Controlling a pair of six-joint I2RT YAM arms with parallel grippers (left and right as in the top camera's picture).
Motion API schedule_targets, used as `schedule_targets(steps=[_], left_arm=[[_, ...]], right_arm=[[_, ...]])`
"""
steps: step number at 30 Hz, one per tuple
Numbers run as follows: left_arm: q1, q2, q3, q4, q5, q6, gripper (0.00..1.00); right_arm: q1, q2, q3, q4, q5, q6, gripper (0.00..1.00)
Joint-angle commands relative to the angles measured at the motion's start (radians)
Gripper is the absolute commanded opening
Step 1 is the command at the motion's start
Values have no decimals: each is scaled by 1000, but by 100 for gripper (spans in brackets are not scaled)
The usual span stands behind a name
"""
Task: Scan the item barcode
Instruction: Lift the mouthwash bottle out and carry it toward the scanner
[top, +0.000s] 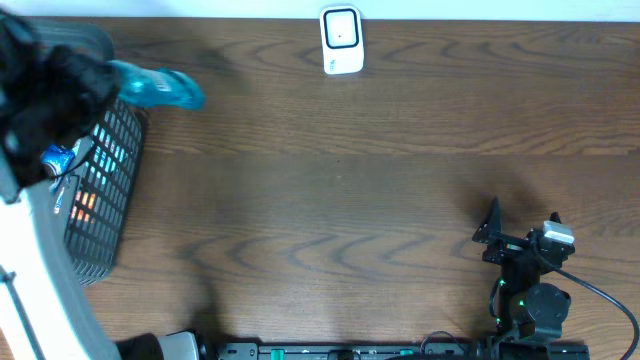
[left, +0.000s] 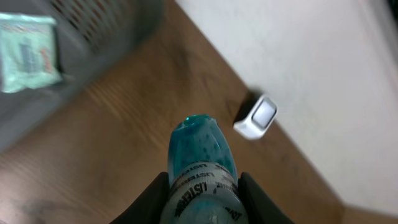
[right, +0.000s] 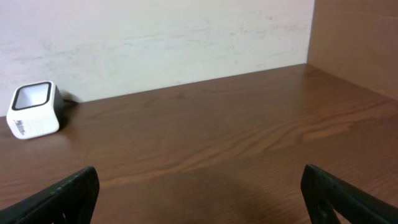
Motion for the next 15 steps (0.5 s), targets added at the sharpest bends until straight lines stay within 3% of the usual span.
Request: schedule_targets(steps=[1,4,15], left_arm=[[-103,49,29,14,-32,-16,27],[-230,117,29,15,-105,-17,27],[-486,259,25,13,-312,-36,27]], right_arm=[[-2,-5,-1,-4,-2,11,99],[-2,-5,-1,-4,-2,11,99],[-2,-5,-1,-4,-2,11,99]])
